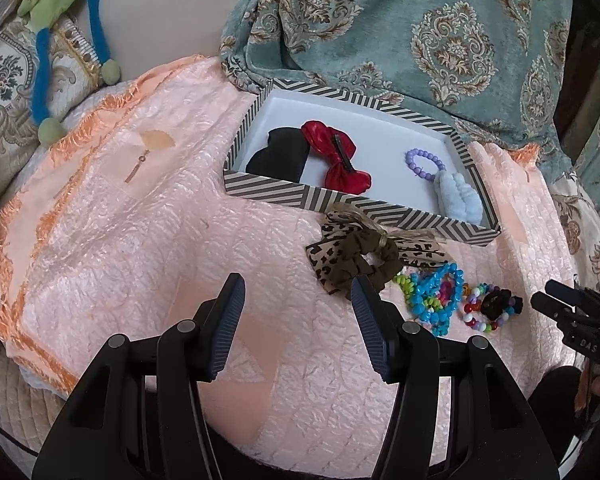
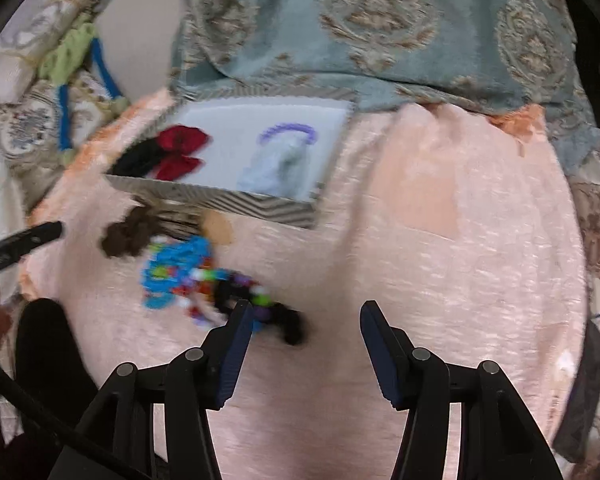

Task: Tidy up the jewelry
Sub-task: 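Grasp the black scrunchie with the right tool, then grasp the leopard bow with brown scrunchie with the left tool while the right tool carries the black scrunchie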

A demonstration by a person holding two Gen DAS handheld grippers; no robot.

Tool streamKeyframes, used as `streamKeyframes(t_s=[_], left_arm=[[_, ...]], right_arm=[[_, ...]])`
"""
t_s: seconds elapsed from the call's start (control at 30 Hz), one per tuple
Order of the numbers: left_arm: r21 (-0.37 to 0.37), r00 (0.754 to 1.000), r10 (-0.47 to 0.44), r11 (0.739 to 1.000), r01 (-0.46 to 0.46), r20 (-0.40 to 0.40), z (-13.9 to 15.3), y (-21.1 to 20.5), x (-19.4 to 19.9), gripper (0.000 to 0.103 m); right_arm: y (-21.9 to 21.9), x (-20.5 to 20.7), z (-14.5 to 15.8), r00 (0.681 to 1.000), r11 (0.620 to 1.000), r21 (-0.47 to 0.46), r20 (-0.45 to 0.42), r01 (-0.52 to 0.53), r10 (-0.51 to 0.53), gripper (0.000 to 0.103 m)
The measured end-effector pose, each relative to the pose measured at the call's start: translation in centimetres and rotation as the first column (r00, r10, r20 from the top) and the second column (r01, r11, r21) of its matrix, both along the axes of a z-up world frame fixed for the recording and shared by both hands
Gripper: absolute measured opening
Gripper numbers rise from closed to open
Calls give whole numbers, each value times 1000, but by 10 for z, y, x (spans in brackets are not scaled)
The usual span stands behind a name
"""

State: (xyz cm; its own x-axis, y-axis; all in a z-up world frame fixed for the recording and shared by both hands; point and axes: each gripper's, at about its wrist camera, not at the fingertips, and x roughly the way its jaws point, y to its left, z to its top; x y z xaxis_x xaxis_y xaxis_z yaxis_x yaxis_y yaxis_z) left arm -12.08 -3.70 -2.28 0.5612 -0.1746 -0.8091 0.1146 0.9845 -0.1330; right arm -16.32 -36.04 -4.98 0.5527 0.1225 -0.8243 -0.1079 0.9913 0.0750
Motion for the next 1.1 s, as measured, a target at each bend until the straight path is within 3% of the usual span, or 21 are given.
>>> streamKeyframes(t_s=[0.2, 0.33, 0.5, 0.57, 0.87, 0.97, 1.1], left_arm=[[-8, 1000, -1, 1000, 1, -21, -7, -5, 5, 55], [-2, 999, -18, 1000, 18, -28, -9, -13, 6, 55], [6, 999, -31, 999, 31, -32, -9, -17, 8, 55], [9, 999, -26, 1000, 26, -34, -9, -14, 9, 55], [-24, 999, -16, 1000, 14, -50, -15, -15, 15, 55], [-22, 998, -31, 999, 30, -56, -19, -23, 15, 55], [-23, 996, -48, 999, 47, -69, -23, -32, 19, 55]], right_arm=[[-2, -2, -15, 995, 998, 2, -69, -70, 70, 54], [10, 5, -24, 991, 993, -23, -65, -119, 117, 53], [13, 17, -33, 988, 990, 5, -62, -142, 142, 10], [10, 15, -28, 989, 990, 31, -45, -139, 140, 6], [-25, -10, 21, 996, 994, 97, 84, -49, 41, 6], [-34, -12, 36, 992, 973, 223, 116, -65, 40, 6], [-21, -8, 38, 991, 982, 171, 121, -84, 64, 6]])
